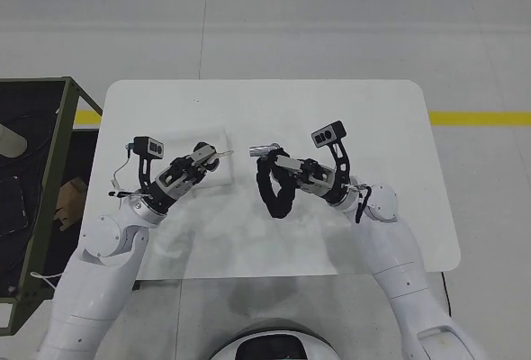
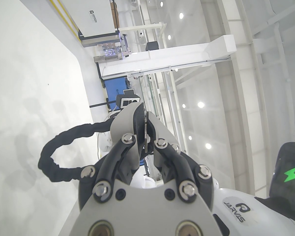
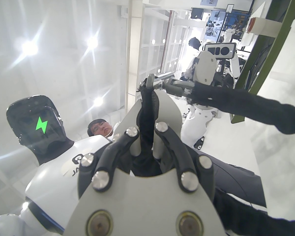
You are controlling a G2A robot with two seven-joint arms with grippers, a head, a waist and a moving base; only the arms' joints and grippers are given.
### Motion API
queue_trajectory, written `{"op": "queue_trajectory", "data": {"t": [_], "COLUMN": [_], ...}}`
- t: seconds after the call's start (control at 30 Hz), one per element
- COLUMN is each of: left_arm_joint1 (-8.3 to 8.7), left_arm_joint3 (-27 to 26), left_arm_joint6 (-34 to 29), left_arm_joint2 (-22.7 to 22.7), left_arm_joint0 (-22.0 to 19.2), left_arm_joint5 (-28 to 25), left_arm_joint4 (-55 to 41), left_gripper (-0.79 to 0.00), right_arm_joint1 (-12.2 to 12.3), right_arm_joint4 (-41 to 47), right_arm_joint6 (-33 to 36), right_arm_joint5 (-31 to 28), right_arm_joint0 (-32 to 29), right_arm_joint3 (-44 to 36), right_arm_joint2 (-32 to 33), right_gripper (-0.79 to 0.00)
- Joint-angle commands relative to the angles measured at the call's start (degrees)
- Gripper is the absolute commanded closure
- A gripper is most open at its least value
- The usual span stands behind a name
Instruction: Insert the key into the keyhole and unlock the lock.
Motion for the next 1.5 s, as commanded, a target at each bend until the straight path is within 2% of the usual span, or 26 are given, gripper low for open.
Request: {"op": "queue_trajectory", "data": {"t": [0.0,0.13,0.4,1.3,1.47], "left_arm_joint1": [-0.07,-0.10,-0.30,-1.28,-1.05], "left_arm_joint3": [-1.3,-2.7,-3.6,-3.9,-3.2], "left_arm_joint6": [0.4,-0.2,-1.9,-3.5,-8.4], "left_arm_joint2": [0.1,-0.9,-1.0,-1.8,-3.3], "left_arm_joint0": [1.4,1.2,1.0,1.0,0.4], "left_arm_joint5": [3.6,7.0,9.0,10.7,13.4], "left_arm_joint4": [-1.5,-1.9,0.0,1.2,0.0], "left_gripper": [0.000,0.000,0.000,0.000,0.000], "right_arm_joint1": [0.2,0.5,0.8,1.5,1.8], "right_arm_joint4": [-3.1,-4.5,-5.1,-4.0,-1.0], "right_arm_joint6": [-2.6,-3.9,-4.7,-4.7,-2.2], "right_arm_joint5": [0.3,1.4,1.9,2.5,6.1], "right_arm_joint0": [-1.5,-2.7,-2.7,-1.5,-1.2], "right_arm_joint3": [-2.5,-4.4,-4.5,-3.7,-3.2], "right_arm_joint2": [0.2,0.0,-0.7,-2.3,-1.7], "right_gripper": [0.000,0.000,0.000,0.000,0.000]}}
